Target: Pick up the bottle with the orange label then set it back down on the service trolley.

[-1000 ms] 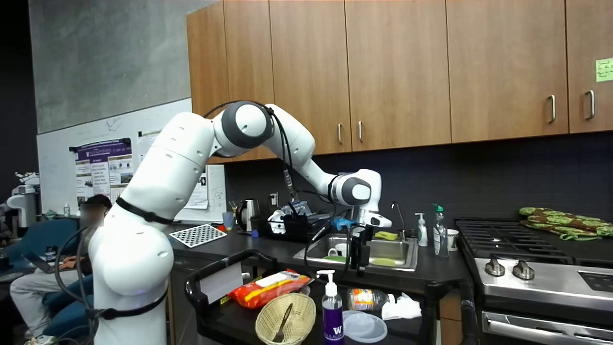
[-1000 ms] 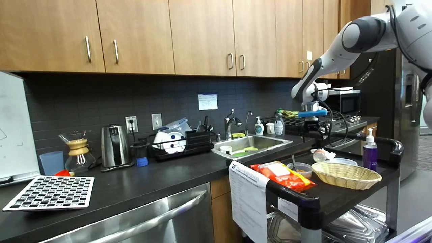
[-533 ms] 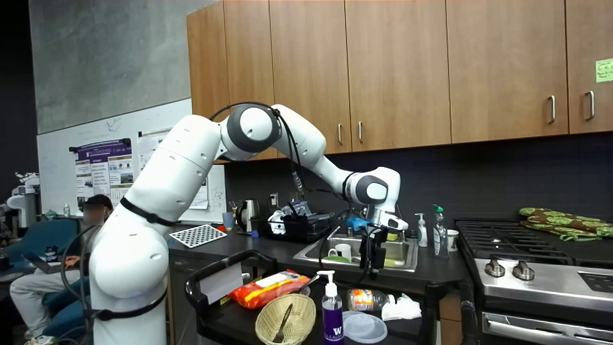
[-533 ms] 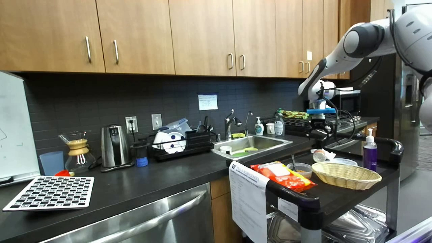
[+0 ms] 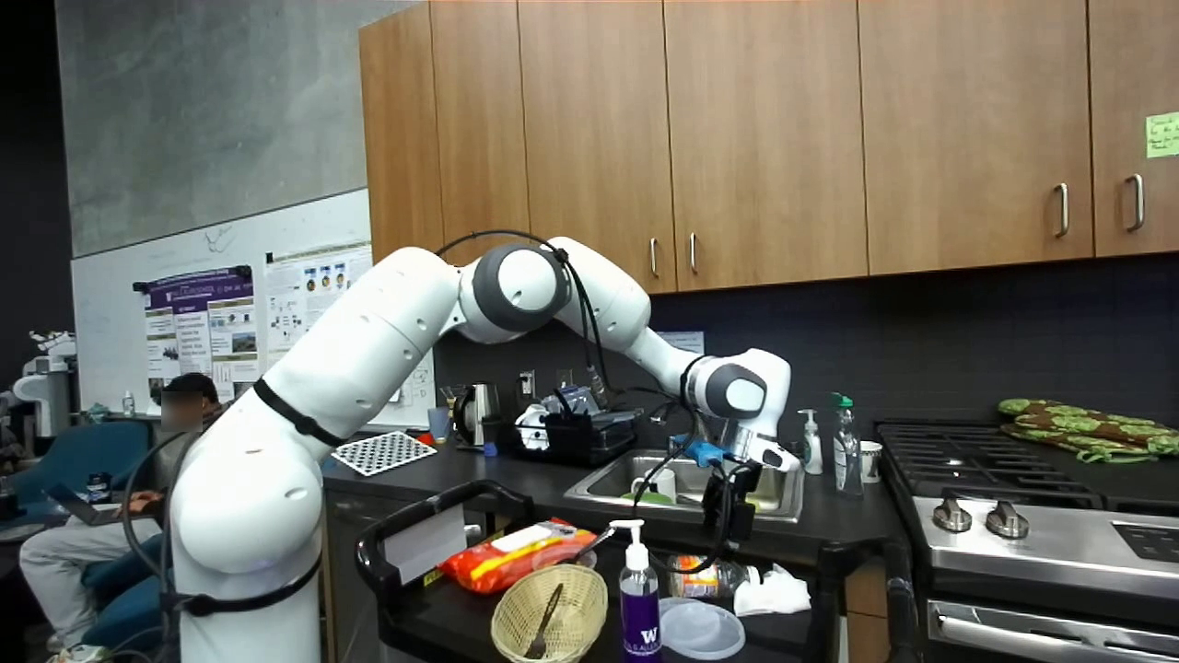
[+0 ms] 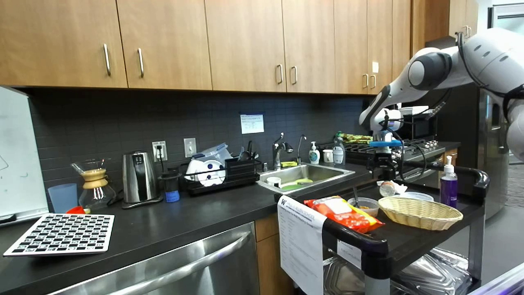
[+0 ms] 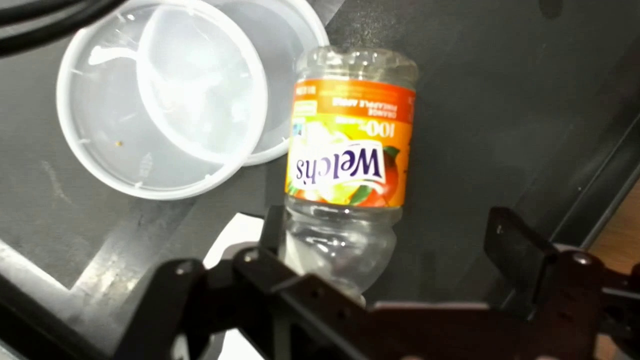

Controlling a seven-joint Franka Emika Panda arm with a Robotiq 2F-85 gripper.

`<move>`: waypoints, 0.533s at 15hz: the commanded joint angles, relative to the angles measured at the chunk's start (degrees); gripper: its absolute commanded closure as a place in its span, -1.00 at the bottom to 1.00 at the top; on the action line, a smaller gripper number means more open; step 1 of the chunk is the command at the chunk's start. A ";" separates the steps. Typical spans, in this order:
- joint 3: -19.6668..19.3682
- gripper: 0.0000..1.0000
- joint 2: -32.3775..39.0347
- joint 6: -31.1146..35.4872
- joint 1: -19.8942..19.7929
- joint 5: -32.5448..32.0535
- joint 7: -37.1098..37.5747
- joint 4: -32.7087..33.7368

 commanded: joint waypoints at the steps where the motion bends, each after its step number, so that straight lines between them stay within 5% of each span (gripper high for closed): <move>1: -0.01 -1.00 5.19 -3.97 -1.84 1.55 1.78 6.97; 7: 0.25 -1.00 9.08 -6.65 -4.03 2.62 2.62 10.77; 8: 0.41 -0.82 9.54 -7.24 -4.16 2.79 2.59 11.63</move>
